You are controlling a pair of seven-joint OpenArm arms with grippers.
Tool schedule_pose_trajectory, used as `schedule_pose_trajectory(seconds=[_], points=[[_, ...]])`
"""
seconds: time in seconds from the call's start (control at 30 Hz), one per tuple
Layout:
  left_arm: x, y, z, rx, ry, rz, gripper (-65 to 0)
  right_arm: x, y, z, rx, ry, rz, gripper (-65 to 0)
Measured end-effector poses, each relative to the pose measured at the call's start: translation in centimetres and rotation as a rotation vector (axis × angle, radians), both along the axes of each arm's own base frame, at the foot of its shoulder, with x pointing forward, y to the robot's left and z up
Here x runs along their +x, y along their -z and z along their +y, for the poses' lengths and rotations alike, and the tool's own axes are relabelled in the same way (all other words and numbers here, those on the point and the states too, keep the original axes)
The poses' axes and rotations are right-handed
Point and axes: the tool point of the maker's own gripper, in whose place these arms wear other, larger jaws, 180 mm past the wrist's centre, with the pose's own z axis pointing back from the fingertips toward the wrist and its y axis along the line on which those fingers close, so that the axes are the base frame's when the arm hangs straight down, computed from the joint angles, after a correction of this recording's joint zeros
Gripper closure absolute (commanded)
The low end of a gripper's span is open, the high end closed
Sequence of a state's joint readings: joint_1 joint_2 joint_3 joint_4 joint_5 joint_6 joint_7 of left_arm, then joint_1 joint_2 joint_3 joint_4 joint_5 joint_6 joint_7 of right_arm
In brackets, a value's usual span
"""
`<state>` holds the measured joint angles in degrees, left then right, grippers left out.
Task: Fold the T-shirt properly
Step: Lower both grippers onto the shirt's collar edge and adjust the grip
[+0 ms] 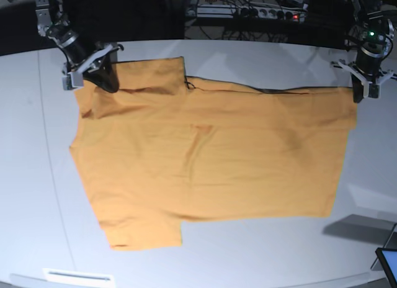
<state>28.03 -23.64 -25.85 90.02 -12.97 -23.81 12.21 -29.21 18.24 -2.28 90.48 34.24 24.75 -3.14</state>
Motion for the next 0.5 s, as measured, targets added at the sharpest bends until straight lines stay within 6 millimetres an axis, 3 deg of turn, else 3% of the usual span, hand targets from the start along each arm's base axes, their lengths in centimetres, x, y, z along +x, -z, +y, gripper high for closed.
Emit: schedule_pose_trajectory(seconds=[0.17, 0.33, 0.5], points=[[1.1, -1.8, -1.0, 0.017, 0.035, -0.046, 0.0, 0.7, -1.7, 0.5, 0.007, -0.015, -0.048, -0.3], [1.5, -2.3, -1.2, 0.019, 0.043, -0.063, 0.0, 1.0, -2.9, 0.9, -0.013, -0.053, -0.066, -0.3], [3.6, -3.0, -1.6, -0.016, 0.021, -0.129, 0.0, 2.3, -4.2, 1.2, -0.01, -0.063, -0.113, -0.3]])
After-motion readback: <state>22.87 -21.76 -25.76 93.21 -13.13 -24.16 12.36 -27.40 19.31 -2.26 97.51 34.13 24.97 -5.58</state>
